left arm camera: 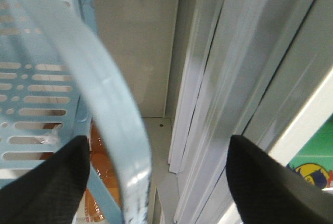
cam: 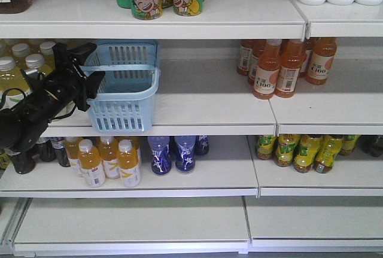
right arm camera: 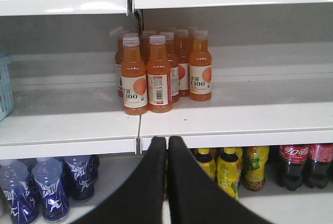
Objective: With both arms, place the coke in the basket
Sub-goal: 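Reach the left gripper to the light-blue basket handle, then grasp the basket handle with the left gripper and lift it off the shelf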
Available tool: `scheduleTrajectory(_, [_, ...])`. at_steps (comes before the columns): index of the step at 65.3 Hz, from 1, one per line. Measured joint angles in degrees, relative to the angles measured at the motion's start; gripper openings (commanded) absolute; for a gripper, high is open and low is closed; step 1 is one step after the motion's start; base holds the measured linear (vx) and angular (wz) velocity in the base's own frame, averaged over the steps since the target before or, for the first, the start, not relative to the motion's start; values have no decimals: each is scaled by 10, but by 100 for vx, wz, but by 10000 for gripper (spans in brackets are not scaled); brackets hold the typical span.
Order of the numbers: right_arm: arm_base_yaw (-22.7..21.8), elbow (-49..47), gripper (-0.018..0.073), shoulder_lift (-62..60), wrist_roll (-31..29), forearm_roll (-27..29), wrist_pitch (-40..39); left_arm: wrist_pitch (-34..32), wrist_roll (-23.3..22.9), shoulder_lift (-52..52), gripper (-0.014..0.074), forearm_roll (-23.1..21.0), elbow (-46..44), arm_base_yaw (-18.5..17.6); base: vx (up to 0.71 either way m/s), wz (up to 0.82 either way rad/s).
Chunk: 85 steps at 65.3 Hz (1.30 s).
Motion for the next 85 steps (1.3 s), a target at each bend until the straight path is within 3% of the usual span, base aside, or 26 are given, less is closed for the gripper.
scheduleTrajectory(9, [0, 0, -5, 0, 0, 0, 0, 7, -4, 5, 367, 0, -6, 0, 0, 0])
scheduleTrajectory(26, [0, 0, -5, 0, 0, 0, 0, 16, -7, 5, -10, 18, -6, 0, 0, 0])
scheduleTrajectory(39, [0, 0, -5, 0, 0, 0, 0, -16, -10, 5, -8, 101, -7, 2, 0, 0])
scheduleTrajectory(47, [0, 0, -5, 0, 0, 0, 0, -64, -26, 5, -8, 210, -7, 3, 0, 0])
scheduleTrajectory(59, [0, 0, -5, 0, 0, 0, 0, -119, -90, 5, -8, 392, -8, 1, 0, 0])
scheduleTrajectory(66, [0, 0, -5, 0, 0, 0, 0, -127, -98, -15, -8, 464, 12, -9, 0, 0])
scheduleTrajectory(85, [0, 0, -5, 0, 0, 0, 0, -100, -104, -157, -8, 516, 209, -53, 0, 0])
